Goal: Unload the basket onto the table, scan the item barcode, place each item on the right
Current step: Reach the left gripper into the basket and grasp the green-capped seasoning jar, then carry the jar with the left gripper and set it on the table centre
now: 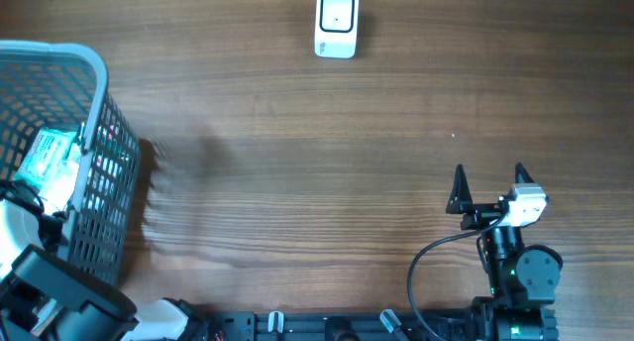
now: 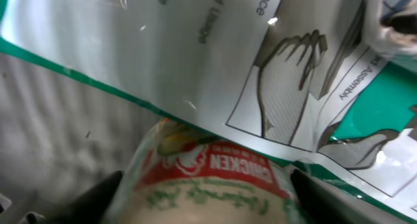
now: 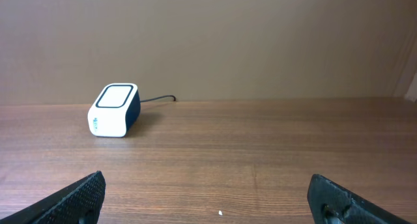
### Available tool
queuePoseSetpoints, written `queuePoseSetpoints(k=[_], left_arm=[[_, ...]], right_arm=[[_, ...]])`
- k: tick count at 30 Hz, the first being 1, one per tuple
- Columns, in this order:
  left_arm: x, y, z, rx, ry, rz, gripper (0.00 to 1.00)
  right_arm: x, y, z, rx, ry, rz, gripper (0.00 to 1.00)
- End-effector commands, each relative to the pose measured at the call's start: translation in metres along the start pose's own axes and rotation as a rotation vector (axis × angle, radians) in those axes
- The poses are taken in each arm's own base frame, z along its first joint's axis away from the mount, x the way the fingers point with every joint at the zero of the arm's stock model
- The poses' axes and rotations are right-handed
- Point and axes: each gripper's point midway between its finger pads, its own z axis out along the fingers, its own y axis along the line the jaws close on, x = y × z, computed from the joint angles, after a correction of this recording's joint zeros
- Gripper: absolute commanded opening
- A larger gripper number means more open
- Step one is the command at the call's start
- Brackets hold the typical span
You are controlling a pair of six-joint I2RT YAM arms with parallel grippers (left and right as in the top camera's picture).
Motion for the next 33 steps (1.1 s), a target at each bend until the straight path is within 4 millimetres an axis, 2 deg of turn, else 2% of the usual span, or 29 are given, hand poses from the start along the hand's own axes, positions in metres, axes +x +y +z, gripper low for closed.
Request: queuePoseSetpoints(k=[1,3,5,10,13,16,17,18,19,21,23,24,26,28,30,31,32,33], left_arm=[[0.001,0.001,0.002,0.0,0.007,0.013,0.54],[-0.001,0.0,-0.011,0.004,0.002,0.016,0.5],[-0.007,-0.006,-0.035,0.029,-0.029,0.016,0.49],[-0.027,-0.024,-0.136,0.166,-0.196,0.021,0.52],[-0.023,-0.04,-0.207,0.339,-0.276,0.041,0.52],[0.005,-0.069,-0.265,0.607,-0.301,0.136,0.53],[0.024,-0.081,-0.285,0.712,-0.303,0.2,0.53],[0.05,-0.094,-0.306,0.821,-0.303,0.296,0.53],[0.067,-0.1,-0.317,0.87,-0.308,0.353,0.53],[0.117,-0.114,-0.338,0.964,-0.309,0.524,0.53],[0.162,-0.125,-0.346,1.014,-0.288,0.681,0.54],[0.202,-0.132,-0.336,0.984,-0.263,0.813,0.54],[0.239,-0.136,-0.314,0.905,-0.236,0.936,0.54],[0.276,-0.139,-0.283,0.814,-0.204,1.064,0.54],[0.308,-0.141,-0.241,0.685,-0.2,1.184,0.55],[0.319,-0.142,-0.223,0.627,-0.199,1.226,0.55],[0.337,-0.141,-0.19,0.525,-0.186,1.297,0.55],[0.346,-0.141,-0.171,0.471,-0.18,1.33,0.55]], right_arm=[[-0.002,-0.001,0.0,0.01,-0.009,-0.009,1.0],[-0.002,-0.001,0.0,0.01,-0.009,-0.01,1.0],[-0.002,-0.001,0.0,0.01,-0.009,-0.009,1.0],[-0.002,-0.001,0.0,0.01,-0.009,-0.009,1.0],[-0.002,-0.001,0.0,0.01,-0.009,-0.01,1.0],[-0.002,-0.001,0.0,0.01,-0.009,-0.01,1.0],[-0.002,-0.001,0.0,0.01,-0.009,-0.01,1.0],[-0.002,-0.001,0.0,0.01,-0.009,-0.01,1.0],[-0.002,-0.001,0.0,0.01,-0.009,-0.01,1.0],[-0.002,-0.001,0.0,0.01,-0.009,-0.01,1.0],[-0.002,-0.001,0.0,0.01,-0.009,-0.01,1.0],[-0.002,-0.001,0.0,0.01,-0.009,-0.009,1.0],[-0.002,-0.001,0.0,0.01,-0.009,-0.009,1.0],[-0.002,-0.001,0.0,0.01,-0.009,-0.01,1.0],[-0.002,-0.001,0.0,0.01,-0.009,-0.01,1.0],[-0.002,-0.001,0.0,0.01,-0.009,-0.01,1.0],[-0.002,-0.001,0.0,0.01,-0.009,-0.01,1.0],[-0.002,-0.001,0.0,0.01,-0.009,-0.009,1.0]])
